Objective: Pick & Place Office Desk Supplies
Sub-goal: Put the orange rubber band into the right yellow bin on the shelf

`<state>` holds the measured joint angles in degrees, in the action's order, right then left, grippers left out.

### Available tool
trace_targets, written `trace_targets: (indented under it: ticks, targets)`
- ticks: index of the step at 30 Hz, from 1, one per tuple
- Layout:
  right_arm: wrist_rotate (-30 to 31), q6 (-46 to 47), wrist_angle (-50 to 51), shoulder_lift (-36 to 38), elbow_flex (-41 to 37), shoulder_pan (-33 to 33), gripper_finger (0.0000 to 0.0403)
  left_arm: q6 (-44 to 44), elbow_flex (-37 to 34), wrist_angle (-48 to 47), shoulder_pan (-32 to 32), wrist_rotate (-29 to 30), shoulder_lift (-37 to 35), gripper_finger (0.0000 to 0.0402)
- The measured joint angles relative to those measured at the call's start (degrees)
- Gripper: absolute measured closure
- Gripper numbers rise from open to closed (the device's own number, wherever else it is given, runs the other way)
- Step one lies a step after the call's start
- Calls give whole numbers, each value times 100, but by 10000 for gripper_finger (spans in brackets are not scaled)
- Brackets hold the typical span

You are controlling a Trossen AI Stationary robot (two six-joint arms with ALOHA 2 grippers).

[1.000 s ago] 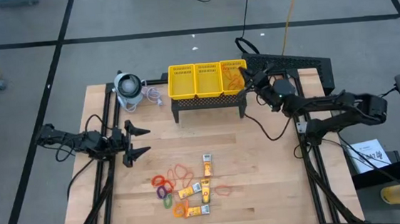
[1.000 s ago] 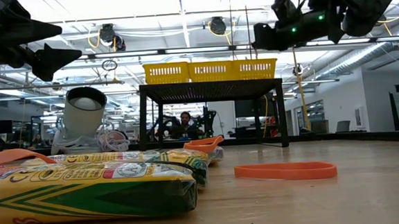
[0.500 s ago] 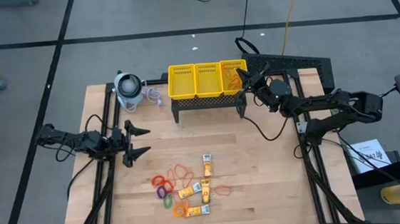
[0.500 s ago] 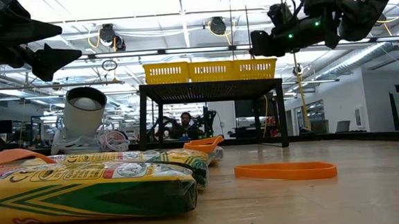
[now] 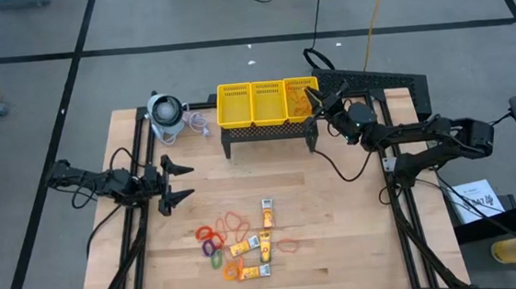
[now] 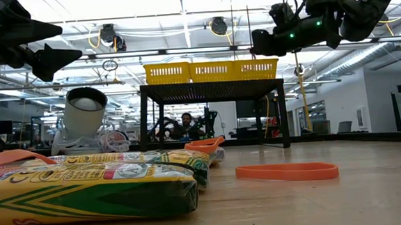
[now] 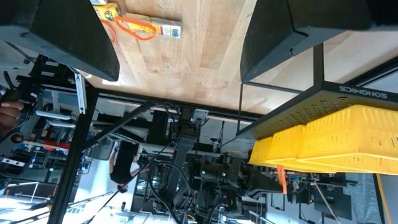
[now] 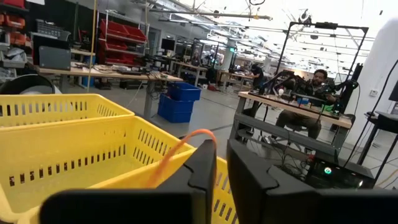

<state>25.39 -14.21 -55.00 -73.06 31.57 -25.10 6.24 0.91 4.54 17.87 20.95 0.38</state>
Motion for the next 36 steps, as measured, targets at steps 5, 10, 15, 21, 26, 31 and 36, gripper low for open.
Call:
trace_targets:
  ticks: [5,10,15,21,26,31,36]
  targets:
    - [2,2,0,0,0,0,327,-2,0,0,0,0,-2,62]
    - [4,11,0,0,0,0,294,0,0,0,0,0,-2,62]
    - [4,236,2,0,0,0,271,-2,0,0,0,0,0,62]
    - [4,303,4,2,0,0,262,-1,0,0,0,0,-2,62]
    - [3,305,6,56,-1,8,261,-2,0,0,0,0,-1,62]
    - [-10,558,440,180,127,9,261,-2,0,0,0,0,0,62]
    - [-13,1118,2059,245,619,9,261,-2,0,0,0,0,-1,62]
